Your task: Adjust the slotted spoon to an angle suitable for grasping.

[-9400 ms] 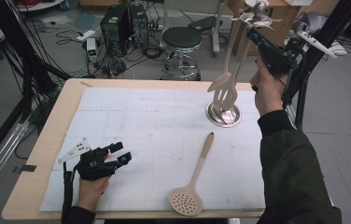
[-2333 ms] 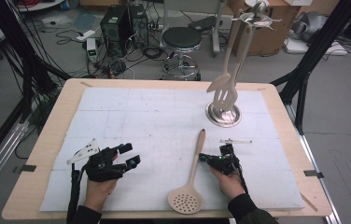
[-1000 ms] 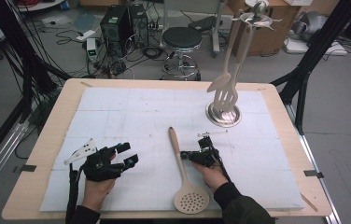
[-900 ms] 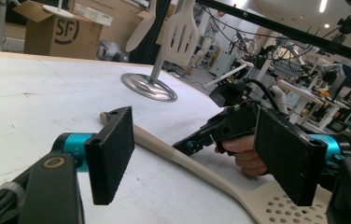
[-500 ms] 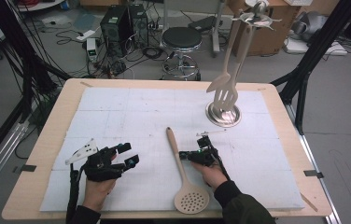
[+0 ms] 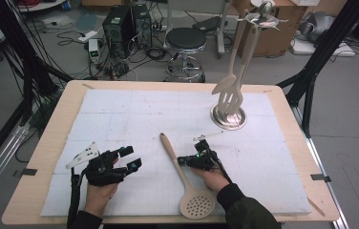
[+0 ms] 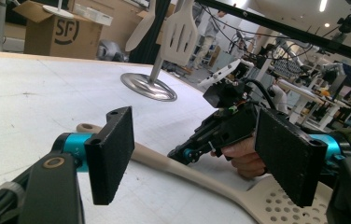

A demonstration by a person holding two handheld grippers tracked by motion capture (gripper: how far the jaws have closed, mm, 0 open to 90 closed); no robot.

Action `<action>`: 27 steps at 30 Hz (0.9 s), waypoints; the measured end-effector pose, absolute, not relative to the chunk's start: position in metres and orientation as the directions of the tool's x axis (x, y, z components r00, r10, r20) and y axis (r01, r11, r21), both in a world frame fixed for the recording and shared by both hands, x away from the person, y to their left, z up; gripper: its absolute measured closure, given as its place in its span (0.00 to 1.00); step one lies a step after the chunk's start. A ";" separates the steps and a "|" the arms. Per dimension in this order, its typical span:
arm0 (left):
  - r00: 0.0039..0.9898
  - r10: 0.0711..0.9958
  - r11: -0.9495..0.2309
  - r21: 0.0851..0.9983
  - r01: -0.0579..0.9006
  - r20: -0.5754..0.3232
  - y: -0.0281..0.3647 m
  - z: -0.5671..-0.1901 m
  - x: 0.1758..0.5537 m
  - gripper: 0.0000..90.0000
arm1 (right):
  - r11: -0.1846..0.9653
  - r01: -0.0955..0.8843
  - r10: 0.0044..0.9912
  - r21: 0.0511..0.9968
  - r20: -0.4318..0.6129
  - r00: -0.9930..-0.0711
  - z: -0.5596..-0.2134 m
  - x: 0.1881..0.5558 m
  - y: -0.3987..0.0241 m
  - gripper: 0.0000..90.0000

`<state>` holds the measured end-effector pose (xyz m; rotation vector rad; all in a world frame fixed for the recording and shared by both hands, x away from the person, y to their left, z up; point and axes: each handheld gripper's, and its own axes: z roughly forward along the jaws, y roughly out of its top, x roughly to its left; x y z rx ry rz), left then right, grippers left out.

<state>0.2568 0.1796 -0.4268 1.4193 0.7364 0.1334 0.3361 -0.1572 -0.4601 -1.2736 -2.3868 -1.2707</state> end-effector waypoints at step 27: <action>0.772 0.509 0.187 0.924 0.333 -0.381 0.183 -0.426 0.256 0.33 | 0.340 0.709 0.580 0.618 0.456 -0.675 -0.458 0.332 -0.154 0.95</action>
